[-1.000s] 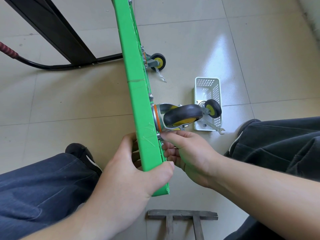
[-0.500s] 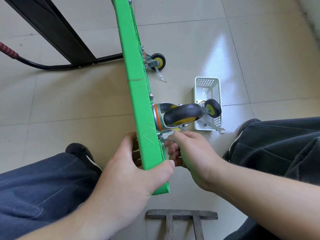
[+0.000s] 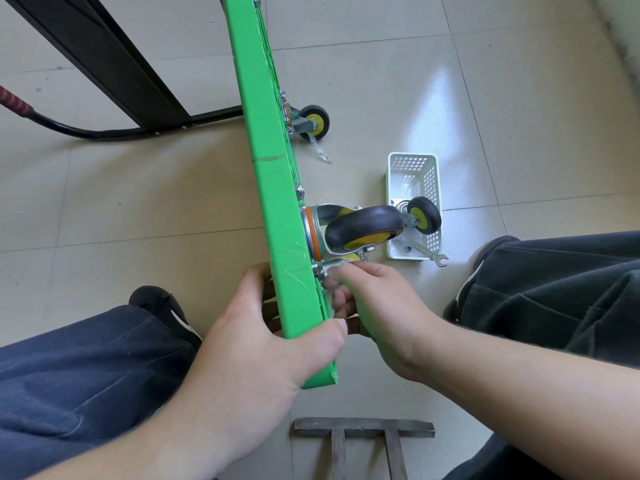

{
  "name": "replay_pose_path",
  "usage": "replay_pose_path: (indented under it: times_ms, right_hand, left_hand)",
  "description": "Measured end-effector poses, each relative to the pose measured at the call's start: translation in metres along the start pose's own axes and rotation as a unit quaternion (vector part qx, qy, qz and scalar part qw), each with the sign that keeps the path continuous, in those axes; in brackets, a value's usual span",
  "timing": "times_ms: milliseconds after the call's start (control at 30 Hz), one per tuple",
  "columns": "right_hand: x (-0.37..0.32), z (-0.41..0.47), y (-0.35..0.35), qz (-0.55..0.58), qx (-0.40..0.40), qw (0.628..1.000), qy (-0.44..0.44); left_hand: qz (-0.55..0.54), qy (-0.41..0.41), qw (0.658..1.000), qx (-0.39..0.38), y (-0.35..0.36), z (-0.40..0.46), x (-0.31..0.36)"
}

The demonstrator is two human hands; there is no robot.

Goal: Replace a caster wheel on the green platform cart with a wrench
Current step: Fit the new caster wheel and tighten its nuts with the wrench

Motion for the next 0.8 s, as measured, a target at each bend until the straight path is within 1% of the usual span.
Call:
replay_pose_path:
  times_ms: [200, 433, 600, 733, 800]
  right_hand:
    - [-0.0051, 0.0003, 0.0033, 0.006, -0.009, 1.000, -0.024]
    - [0.0005, 0.0008, 0.0073, -0.013, -0.008, 1.000, 0.015]
    - [-0.0021, -0.0035, 0.0068, 0.030, -0.007, 1.000, 0.000]
    - [-0.0005, -0.0021, 0.0078, -0.006, 0.009, 1.000, 0.013]
    - [0.0014, -0.0020, 0.0076, -0.004, 0.008, 1.000, 0.021]
  left_hand:
    - [0.008, 0.002, 1.000, 0.001, -0.0016, 0.0000, 0.0008]
    - [0.006, 0.006, 1.000, 0.000, -0.0014, -0.0002, 0.0007]
    - [0.005, 0.006, 1.000, -0.002, -0.0008, -0.0002, 0.0025]
    - [-0.002, 0.004, 1.000, 0.000, -0.0010, 0.0000, 0.0022]
    - [-0.003, 0.004, 1.000, -0.001, -0.0007, 0.0000, 0.0025]
Point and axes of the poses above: each hand's wrist, its own z-axis towards the middle knuckle, its own y-axis out of the palm, x = y × z, the point moved 9 cm from there along z, towards the middle knuckle, and after that the axes turned 8 degrees about y, right-handed, at the moved point
